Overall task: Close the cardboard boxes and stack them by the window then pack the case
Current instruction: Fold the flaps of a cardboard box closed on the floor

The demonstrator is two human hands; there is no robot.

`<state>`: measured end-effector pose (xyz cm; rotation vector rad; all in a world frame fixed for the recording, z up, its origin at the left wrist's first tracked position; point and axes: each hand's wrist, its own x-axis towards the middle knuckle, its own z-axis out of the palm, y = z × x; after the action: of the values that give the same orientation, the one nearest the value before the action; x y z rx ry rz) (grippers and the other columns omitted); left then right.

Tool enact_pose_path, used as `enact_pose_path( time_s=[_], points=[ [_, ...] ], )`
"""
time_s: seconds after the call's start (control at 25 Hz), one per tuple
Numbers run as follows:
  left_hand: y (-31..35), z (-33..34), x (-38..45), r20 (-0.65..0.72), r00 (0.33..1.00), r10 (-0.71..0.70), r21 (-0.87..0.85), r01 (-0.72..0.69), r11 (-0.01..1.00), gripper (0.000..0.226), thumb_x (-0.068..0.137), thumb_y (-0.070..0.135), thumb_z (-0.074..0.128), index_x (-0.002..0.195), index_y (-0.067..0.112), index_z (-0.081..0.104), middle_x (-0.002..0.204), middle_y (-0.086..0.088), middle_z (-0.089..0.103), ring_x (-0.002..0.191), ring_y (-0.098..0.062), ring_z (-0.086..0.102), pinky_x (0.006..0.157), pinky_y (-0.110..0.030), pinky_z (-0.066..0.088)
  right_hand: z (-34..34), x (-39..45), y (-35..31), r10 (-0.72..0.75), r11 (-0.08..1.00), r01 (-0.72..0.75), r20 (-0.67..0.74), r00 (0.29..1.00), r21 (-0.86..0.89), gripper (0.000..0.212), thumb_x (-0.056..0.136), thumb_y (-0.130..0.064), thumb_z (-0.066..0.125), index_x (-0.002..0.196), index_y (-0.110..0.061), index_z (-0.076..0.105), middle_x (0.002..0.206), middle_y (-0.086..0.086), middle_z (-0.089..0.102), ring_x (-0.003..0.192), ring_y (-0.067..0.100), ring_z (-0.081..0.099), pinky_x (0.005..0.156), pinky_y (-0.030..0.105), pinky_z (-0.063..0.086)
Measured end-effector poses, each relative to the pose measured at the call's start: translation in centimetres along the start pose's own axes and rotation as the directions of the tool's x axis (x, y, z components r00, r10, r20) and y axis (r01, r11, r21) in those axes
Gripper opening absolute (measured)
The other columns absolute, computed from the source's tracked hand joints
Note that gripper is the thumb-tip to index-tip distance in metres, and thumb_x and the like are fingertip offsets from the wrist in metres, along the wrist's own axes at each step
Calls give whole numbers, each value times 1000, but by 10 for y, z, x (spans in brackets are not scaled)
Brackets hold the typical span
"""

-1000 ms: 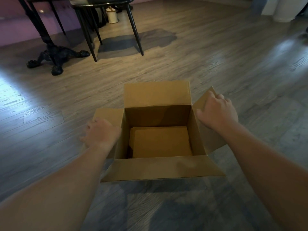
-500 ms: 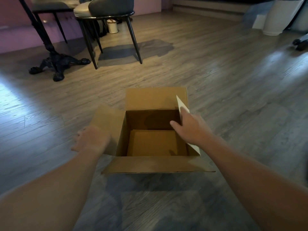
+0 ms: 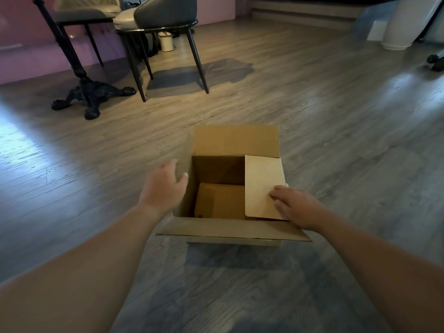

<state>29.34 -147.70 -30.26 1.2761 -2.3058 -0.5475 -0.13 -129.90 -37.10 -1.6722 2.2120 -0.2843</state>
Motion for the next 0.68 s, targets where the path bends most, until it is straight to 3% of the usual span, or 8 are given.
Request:
enact_pose_path(
  time_s=[0.12,0.2,0.28,0.36,0.48,0.52,0.6,0.68],
  points=[
    [-1,6,-4,306,949,74,-181,-18,983,27,106,34,42,108,22,66,95,3,67,84,-7,63,78,-38,53,4,-11,18,10,1000,-10,-25,1000,-16,44,107,-38,34,149,-28,43,156,-8,39,137,19,44,112,35,35],
    [-12,9,-6,496,868,18,-136,57,989,26,105,26,43,109,24,69,110,6,67,102,-6,61,95,-39,49,7,-22,29,-41,994,45,52,998,-97,51,106,-31,36,156,-33,25,165,-10,19,146,18,32,118,37,29],
    [-27,7,-3,552,834,-23,-91,88,992,29,103,13,47,115,24,71,124,4,65,119,-13,56,108,-42,41,8,-32,38,-62,991,78,142,988,-110,70,101,-23,43,158,-40,7,166,-18,1,149,15,22,118,33,21],
    [-40,2,0,579,812,-76,-77,147,986,42,100,-2,43,113,23,74,134,4,62,131,-15,50,115,-40,33,6,-36,38,-64,995,74,150,987,-63,76,98,-33,50,157,-45,3,164,-23,-3,148,13,20,118,34,19],
    [-45,-2,3,657,736,-162,-110,306,946,59,90,-21,38,103,19,78,141,8,57,139,-17,42,110,-34,36,0,-34,32,-34,999,33,107,994,6,90,81,-88,37,157,-46,14,164,-25,2,142,4,21,119,43,23],
    [-45,-3,3,665,720,-196,-145,383,912,56,89,-21,41,102,18,79,139,8,59,135,-20,46,104,-38,44,1,-34,30,-32,999,29,93,995,34,93,77,-91,35,156,-45,20,164,-24,8,141,3,23,119,43,25],
    [-44,-6,5,657,706,-264,-268,547,793,40,94,-7,50,104,18,79,127,0,64,119,-27,55,90,-45,52,4,-36,28,-21,988,12,56,998,157,77,83,-81,45,150,-45,35,157,-21,32,138,7,39,114,43,35],
    [-39,-5,11,612,708,-353,-382,655,652,28,100,12,50,110,16,75,111,-11,67,99,-32,61,82,-47,52,7,-35,24,52,958,-39,-39,998,282,55,79,-83,47,126,-53,55,126,-27,60,119,6,57,96,34,48]
  ],
)
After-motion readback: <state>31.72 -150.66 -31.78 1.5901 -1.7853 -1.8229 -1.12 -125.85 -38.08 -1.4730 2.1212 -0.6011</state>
